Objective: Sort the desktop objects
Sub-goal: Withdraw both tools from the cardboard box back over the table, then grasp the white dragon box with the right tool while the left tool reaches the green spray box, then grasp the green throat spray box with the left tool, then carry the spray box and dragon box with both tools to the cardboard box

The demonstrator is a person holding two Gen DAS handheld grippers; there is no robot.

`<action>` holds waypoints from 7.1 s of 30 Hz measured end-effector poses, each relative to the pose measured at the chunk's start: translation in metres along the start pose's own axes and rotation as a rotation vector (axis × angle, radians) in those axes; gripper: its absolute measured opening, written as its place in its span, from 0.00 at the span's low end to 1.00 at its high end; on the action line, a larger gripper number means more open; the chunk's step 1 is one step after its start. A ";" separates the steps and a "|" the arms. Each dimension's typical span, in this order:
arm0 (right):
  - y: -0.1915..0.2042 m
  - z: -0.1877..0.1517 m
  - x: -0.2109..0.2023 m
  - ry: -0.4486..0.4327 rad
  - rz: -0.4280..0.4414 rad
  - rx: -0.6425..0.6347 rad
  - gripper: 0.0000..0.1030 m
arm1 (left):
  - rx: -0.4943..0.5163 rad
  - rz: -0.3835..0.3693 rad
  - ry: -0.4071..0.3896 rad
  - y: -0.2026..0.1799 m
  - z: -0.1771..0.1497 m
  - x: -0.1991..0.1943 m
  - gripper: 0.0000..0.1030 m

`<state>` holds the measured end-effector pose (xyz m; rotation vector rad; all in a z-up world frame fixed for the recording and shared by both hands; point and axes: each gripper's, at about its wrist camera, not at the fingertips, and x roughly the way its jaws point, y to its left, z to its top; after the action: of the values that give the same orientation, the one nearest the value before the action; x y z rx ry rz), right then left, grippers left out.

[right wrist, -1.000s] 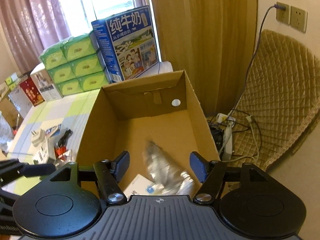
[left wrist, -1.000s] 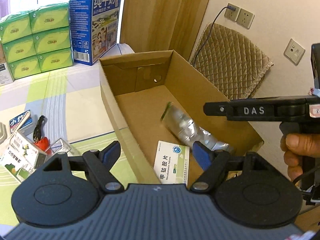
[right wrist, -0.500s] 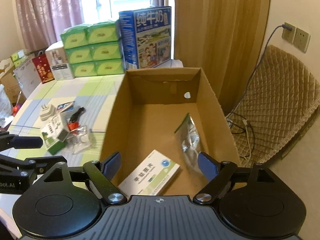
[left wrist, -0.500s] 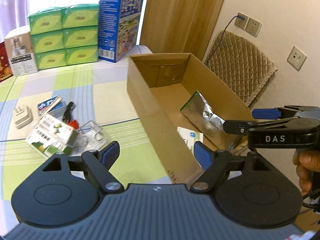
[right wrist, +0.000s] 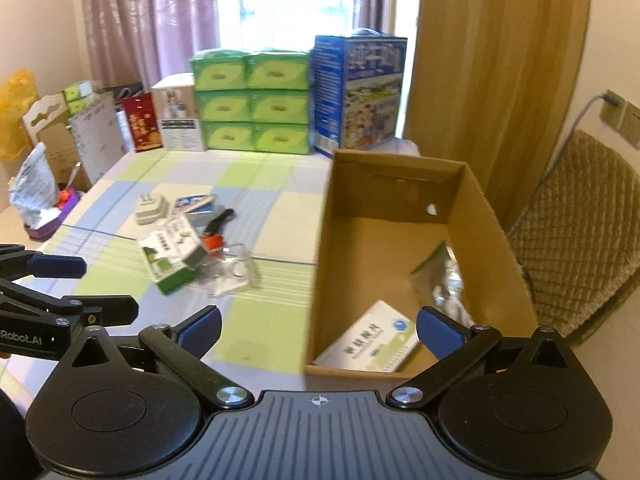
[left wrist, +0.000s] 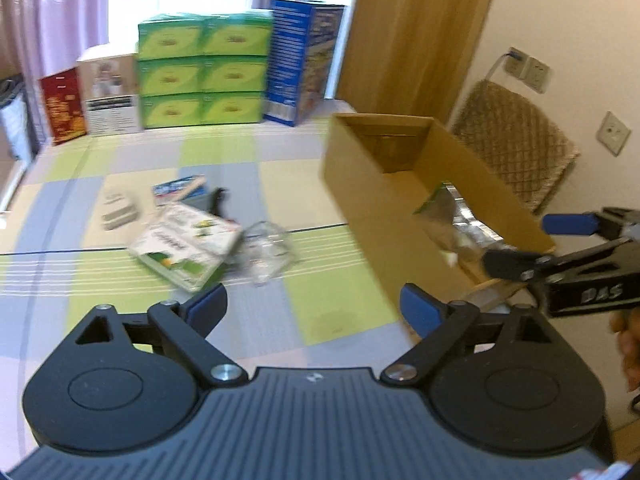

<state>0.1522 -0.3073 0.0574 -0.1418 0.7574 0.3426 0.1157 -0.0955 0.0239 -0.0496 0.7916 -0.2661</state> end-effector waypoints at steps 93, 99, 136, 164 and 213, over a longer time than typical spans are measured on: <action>0.135 -0.045 0.211 0.198 0.224 -0.116 0.35 | -0.124 0.147 0.214 0.173 -0.030 0.127 0.50; 0.133 -0.061 0.192 0.212 0.263 -0.081 0.35 | -0.022 0.120 0.245 0.163 -0.050 0.099 0.50; 0.135 -0.048 0.182 0.051 0.195 -0.086 0.34 | 0.027 0.108 0.203 0.142 -0.057 0.094 0.49; 0.080 -0.077 0.014 -0.045 0.087 0.074 0.35 | -0.017 0.068 0.079 0.020 -0.072 -0.022 0.49; -0.076 -0.054 -0.035 -0.143 -0.133 0.207 0.35 | 0.151 -0.140 0.040 -0.130 0.006 0.030 0.49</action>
<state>0.1202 -0.4012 0.0432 0.0276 0.6340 0.1449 0.1121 -0.2294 0.0261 0.0431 0.8073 -0.4605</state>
